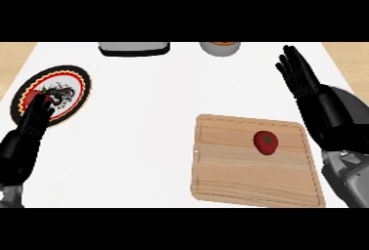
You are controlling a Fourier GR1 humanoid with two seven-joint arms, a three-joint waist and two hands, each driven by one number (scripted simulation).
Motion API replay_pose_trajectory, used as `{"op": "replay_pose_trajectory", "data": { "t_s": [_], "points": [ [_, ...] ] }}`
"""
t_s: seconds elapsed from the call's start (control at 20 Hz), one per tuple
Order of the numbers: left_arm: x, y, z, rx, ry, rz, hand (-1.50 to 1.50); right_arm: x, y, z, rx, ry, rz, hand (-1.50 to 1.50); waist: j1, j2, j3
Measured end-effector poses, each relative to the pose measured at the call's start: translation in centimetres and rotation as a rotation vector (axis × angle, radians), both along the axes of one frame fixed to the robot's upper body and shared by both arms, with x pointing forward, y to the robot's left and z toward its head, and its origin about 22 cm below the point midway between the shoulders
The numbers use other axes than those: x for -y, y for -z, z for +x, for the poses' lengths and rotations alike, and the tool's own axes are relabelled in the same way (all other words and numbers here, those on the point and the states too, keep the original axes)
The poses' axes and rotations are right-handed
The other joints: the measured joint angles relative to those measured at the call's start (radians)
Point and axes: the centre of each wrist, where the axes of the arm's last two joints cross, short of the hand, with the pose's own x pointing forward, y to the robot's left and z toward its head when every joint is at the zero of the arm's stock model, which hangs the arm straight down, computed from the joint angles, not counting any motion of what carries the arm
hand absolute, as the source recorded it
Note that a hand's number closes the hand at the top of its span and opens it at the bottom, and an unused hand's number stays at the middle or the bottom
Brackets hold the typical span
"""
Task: Pick the tomato from the cutting board and place it in the pan
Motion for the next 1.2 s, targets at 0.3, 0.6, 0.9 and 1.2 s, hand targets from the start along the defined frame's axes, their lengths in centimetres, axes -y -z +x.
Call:
{"op": "replay_pose_trajectory", "data": {
  "t_s": [0.3, 0.6, 0.9, 1.2],
  "points": [
    [2.5, -0.7, 1.5, 0.024, 0.036, -0.072, 0.00, -1.6, -1.6, 0.6, 0.030, -0.422, 0.106, 1.50, 0.070, 0.047, 0.017],
    [4.4, -0.9, 2.4, -0.027, 0.039, -0.162, 0.00, 5.9, -2.0, 2.5, 0.129, -0.588, -0.080, -1.50, 0.064, 0.061, 0.023],
    [5.7, -1.6, 3.1, -0.044, 0.060, -0.178, 0.00, 13.6, -3.1, 3.7, 0.183, -0.559, -0.269, -1.50, 0.087, 0.066, 0.024],
    [6.7, -2.3, 3.9, -0.060, 0.075, -0.183, 0.00, 14.8, -4.9, 4.7, 0.291, -0.536, -0.486, -1.50, 0.105, 0.062, 0.022]
  ]
}}
